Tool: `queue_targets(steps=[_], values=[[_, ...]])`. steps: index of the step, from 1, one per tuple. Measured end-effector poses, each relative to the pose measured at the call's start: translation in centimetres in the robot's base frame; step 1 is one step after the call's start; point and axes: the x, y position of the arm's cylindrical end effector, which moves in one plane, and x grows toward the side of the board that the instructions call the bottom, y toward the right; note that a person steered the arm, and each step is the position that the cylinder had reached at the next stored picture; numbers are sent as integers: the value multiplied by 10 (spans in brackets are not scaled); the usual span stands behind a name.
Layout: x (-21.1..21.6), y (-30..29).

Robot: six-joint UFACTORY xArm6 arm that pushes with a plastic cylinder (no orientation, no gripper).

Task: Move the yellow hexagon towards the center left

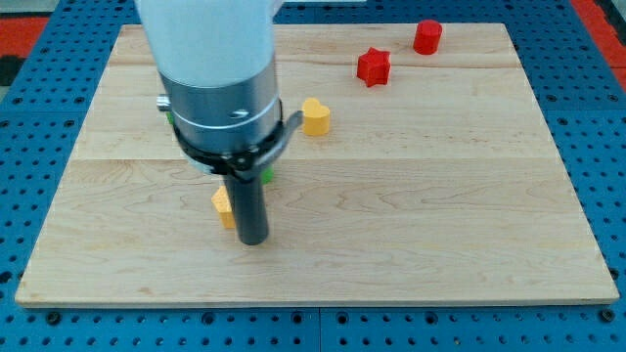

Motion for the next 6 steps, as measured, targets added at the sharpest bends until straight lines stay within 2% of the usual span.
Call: queue_targets(steps=[2, 3, 5, 6], values=[[-29, -56], [-21, -64], [-7, 13], [-13, 18]])
